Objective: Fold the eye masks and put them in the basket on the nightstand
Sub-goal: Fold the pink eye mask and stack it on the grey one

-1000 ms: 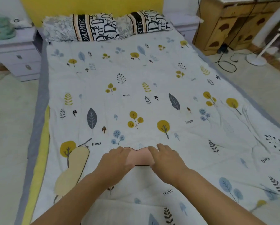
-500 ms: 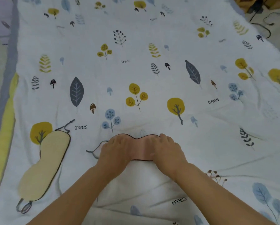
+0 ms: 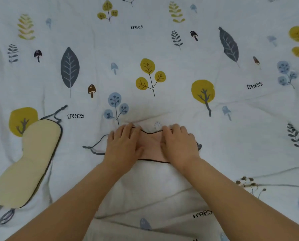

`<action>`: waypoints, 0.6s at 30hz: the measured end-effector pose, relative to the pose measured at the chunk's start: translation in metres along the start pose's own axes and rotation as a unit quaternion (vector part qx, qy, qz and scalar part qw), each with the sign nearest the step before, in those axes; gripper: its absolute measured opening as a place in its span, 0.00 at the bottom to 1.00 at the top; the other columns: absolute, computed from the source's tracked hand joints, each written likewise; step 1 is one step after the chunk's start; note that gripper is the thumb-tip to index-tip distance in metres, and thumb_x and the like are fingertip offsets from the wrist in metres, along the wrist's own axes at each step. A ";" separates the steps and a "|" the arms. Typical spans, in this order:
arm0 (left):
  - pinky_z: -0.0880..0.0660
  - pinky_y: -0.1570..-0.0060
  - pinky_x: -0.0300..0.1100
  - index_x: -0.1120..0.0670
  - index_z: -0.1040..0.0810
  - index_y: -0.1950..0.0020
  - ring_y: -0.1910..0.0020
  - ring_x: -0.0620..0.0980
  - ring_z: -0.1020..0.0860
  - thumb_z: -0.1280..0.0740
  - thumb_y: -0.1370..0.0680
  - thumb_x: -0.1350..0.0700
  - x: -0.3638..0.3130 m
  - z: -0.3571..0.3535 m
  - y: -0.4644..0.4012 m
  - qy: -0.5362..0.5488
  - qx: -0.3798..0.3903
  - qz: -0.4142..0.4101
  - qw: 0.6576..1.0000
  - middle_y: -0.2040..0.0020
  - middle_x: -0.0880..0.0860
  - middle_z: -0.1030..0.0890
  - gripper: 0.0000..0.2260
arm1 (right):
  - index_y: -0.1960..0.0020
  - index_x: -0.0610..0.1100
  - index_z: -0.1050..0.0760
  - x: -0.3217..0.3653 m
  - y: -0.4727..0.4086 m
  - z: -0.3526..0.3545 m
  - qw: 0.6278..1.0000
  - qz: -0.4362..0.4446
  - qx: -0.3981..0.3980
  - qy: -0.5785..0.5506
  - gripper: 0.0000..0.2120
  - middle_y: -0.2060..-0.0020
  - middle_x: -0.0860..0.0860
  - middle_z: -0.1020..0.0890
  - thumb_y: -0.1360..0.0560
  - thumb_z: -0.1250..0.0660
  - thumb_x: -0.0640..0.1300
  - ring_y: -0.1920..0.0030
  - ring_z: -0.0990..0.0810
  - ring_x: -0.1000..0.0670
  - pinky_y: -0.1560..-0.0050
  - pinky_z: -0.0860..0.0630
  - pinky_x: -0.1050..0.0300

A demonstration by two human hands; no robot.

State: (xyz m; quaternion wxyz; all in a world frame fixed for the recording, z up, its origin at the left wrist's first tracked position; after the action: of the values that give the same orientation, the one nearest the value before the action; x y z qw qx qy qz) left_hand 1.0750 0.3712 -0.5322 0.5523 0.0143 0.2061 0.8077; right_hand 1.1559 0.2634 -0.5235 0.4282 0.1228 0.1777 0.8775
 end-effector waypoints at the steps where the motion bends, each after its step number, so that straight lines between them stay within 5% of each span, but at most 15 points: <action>1: 0.25 0.50 0.59 0.58 0.28 0.38 0.44 0.63 0.23 0.27 0.35 0.49 0.003 0.003 0.000 -0.007 -0.007 0.004 1.000 0.41 0.62 0.22 0.28 | 0.41 0.42 0.28 -0.002 0.000 0.002 0.999 -0.008 0.016 -0.033 0.14 0.50 0.42 0.22 0.26 0.37 0.42 0.53 0.22 0.40 0.63 0.31 0.53; 4: 0.27 0.49 0.54 0.57 0.33 0.34 0.44 0.62 0.27 0.32 0.30 0.47 0.011 0.008 -0.002 0.028 0.012 0.056 0.998 0.40 0.61 0.27 0.28 | 0.39 0.42 0.34 -0.011 -0.004 -0.005 0.991 -0.024 0.089 -0.098 0.13 0.47 0.42 0.22 0.23 0.44 0.41 0.54 0.24 0.41 0.62 0.34 0.53; 8: 0.29 0.44 0.50 0.54 0.33 0.35 0.43 0.58 0.26 0.37 0.25 0.50 0.020 0.016 -0.005 0.173 0.005 0.132 0.976 0.38 0.57 0.27 0.20 | 0.49 0.42 0.34 -0.019 -0.008 0.018 0.989 -0.067 0.045 -0.126 0.05 0.51 0.42 0.21 0.25 0.44 0.39 0.60 0.29 0.42 0.67 0.37 0.55; 12: 0.30 0.44 0.46 0.53 0.32 0.36 0.44 0.54 0.25 0.39 0.24 0.56 0.026 0.026 -0.001 0.304 -0.063 0.175 0.934 0.40 0.55 0.25 0.17 | 0.35 0.43 0.37 -0.027 -0.010 0.033 0.980 -0.117 -0.008 -0.158 0.19 0.44 0.42 0.24 0.25 0.45 0.38 0.45 0.26 0.39 0.53 0.34 0.51; 15: 0.29 0.45 0.49 0.54 0.32 0.36 0.44 0.56 0.25 0.40 0.24 0.54 0.035 0.018 0.005 0.305 -0.053 0.231 0.923 0.40 0.56 0.24 0.17 | 0.37 0.43 0.36 -0.038 -0.006 0.017 0.972 -0.192 0.056 -0.119 0.17 0.41 0.43 0.26 0.25 0.44 0.41 0.39 0.29 0.41 0.43 0.34 0.47; 18: 0.30 0.51 0.45 0.55 0.31 0.39 0.48 0.55 0.25 0.40 0.26 0.57 0.038 0.014 0.005 0.281 -0.038 0.237 0.929 0.42 0.56 0.23 0.15 | 0.41 0.42 0.33 -0.038 0.001 0.013 0.963 -0.207 0.087 -0.147 0.14 0.43 0.43 0.23 0.26 0.43 0.41 0.42 0.25 0.41 0.48 0.33 0.50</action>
State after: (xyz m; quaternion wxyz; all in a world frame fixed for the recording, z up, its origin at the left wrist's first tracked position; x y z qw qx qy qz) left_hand 1.0588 0.4085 -0.5255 0.2644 -0.1856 0.3128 0.8932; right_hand 1.1833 0.2355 -0.5136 0.6093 0.2479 0.2096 0.7234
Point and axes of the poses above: each hand's wrist, its own y-axis away from the middle knuckle, its own z-axis out of the back of the hand, x = y × z, the point moved 8 cm from there along -y, towards the middle knuckle
